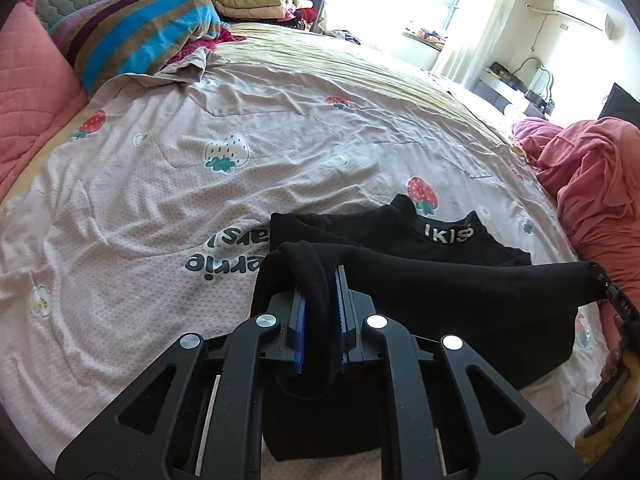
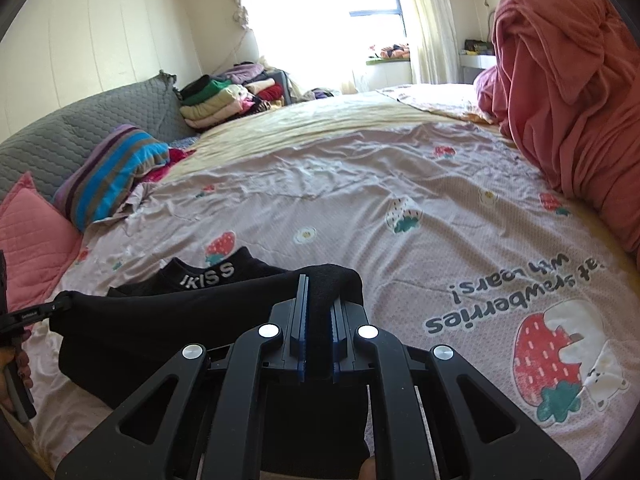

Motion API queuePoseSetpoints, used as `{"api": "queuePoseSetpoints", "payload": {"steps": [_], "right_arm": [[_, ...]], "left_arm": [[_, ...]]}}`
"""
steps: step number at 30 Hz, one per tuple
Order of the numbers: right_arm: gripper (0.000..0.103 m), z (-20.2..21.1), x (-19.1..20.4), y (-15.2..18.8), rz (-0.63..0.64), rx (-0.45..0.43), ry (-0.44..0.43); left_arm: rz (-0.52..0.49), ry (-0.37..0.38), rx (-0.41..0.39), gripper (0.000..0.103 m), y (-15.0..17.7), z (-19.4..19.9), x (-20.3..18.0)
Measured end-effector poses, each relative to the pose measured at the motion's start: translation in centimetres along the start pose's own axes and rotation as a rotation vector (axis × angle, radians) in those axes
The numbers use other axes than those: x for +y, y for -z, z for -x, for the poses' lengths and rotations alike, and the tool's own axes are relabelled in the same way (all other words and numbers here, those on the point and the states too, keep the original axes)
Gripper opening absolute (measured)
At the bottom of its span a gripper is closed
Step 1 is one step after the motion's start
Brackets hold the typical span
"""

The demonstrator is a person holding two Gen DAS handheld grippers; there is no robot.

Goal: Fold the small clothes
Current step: 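Lift the hem with both tools and fold it toward the collar, then lay the hem on the sweatshirt and open both tools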

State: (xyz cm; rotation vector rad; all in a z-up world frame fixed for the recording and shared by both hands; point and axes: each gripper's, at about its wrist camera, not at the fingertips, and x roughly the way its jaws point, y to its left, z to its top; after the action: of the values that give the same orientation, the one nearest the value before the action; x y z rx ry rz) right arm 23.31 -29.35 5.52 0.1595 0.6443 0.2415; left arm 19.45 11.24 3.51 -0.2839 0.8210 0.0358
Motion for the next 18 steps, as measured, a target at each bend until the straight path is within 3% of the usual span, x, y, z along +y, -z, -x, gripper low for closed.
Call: {"api": "queuePoseSetpoints", "payload": {"steps": [12, 18], "right_arm": [[0.008, -2.8, -0.1, 1.8, -0.004, 0.054, 0.067], [0.016, -3.0, -0.1, 2.1, -0.011, 0.067, 0.081]], "left_arm": [[-0.062, -0.032, -0.004, 0.008, 0.4, -1.4, -0.8], [-0.085, -0.038, -0.003, 0.010, 0.5, -1.6, -1.0]]}}
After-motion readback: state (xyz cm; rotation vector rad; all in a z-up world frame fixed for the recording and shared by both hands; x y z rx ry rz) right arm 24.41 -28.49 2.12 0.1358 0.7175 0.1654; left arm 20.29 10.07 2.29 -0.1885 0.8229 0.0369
